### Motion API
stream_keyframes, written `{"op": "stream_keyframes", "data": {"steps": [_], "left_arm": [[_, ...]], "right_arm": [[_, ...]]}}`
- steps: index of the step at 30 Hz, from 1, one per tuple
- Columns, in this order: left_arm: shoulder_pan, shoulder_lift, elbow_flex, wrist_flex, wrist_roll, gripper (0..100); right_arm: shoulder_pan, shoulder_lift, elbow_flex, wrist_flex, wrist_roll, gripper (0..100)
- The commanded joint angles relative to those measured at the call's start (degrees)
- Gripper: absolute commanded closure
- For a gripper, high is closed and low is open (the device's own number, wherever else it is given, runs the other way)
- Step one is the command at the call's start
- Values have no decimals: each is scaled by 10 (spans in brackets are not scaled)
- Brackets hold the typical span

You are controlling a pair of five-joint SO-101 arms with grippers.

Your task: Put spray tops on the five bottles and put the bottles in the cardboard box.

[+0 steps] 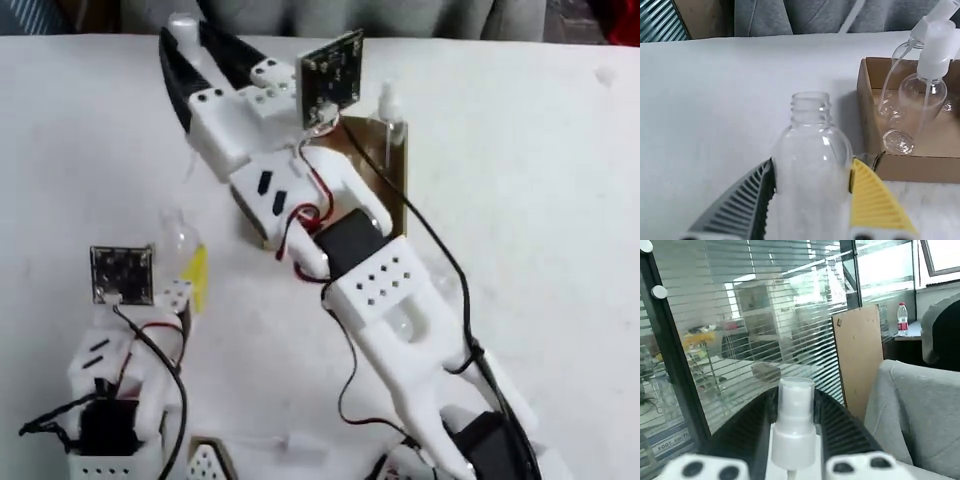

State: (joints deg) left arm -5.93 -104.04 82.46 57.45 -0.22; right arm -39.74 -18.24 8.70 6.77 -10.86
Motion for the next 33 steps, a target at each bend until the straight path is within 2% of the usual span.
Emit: {"op": "stream_keyframes", "data": {"steps": [1,6,15,20,26,33], "left_arm": [[4,-9,-4,-22,3,980],[4,-9,5,-29,3,980],[4,-9,8,-35,3,980],[4,-9,8,-35,2,980],[4,-9,8,-35,2,980],[4,-9,8,-35,2,980]], "right_arm": [[-17,-4,-38,13,6,982],[-25,-11,-37,18,6,982],[-44,-87,-40,95,9,982],[-87,-81,-38,127,87,982],[-91,-48,-40,121,99,982],[-78,-22,-28,65,95,982]]}}
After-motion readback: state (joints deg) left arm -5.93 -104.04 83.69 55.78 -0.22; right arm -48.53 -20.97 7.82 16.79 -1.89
